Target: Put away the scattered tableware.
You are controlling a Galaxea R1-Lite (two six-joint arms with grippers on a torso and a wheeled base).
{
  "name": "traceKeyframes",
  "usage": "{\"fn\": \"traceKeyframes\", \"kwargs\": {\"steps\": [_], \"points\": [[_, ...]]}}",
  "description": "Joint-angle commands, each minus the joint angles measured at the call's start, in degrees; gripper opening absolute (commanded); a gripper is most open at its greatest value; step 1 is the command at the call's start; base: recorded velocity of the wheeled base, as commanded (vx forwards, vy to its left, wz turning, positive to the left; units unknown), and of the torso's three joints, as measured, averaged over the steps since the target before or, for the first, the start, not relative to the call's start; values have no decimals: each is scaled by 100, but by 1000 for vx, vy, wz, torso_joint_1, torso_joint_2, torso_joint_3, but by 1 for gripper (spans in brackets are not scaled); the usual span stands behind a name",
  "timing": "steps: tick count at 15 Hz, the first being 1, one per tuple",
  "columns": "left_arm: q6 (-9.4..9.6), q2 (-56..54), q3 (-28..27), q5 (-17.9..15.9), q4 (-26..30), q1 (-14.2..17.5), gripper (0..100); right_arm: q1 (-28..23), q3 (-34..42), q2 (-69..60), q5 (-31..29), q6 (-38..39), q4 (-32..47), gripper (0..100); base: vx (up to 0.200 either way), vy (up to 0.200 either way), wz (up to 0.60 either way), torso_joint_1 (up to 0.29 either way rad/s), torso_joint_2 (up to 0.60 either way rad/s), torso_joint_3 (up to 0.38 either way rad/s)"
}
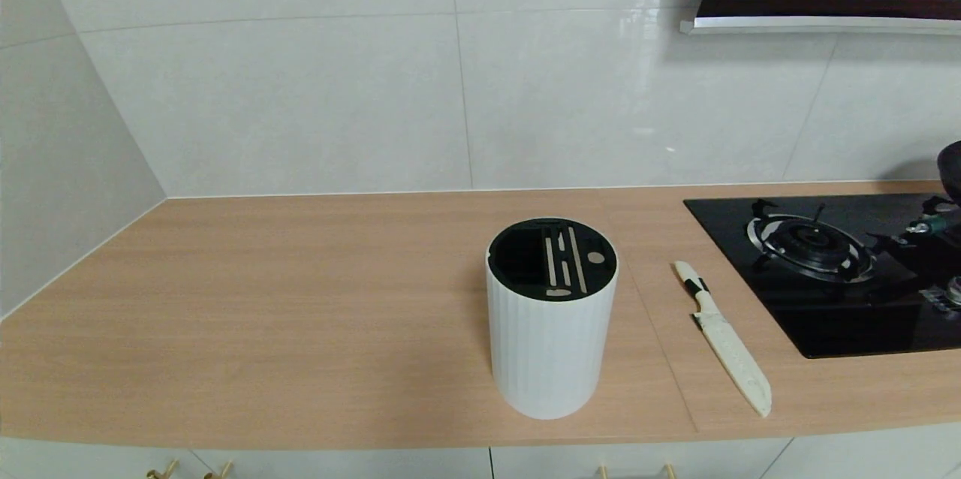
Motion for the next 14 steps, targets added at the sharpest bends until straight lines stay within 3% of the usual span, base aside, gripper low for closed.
{"fn": "traceKeyframes", "kwargs": {"steps": [1, 8, 14], "points": [[-4, 8, 0, 2, -4, 0, 100, 0, 0, 9, 9, -4, -1, 100, 0, 0, 0, 276, -593, -320], [-4, 8, 0, 2, -4, 0, 100, 0, 0, 9, 0, -4, -1, 100, 0, 0, 0, 237, -484, -251], [-4, -1, 0, 11, -4, 0, 100, 0, 0, 9, 9, -4, -1, 100, 0, 0, 0, 18, -42, -21]]}}
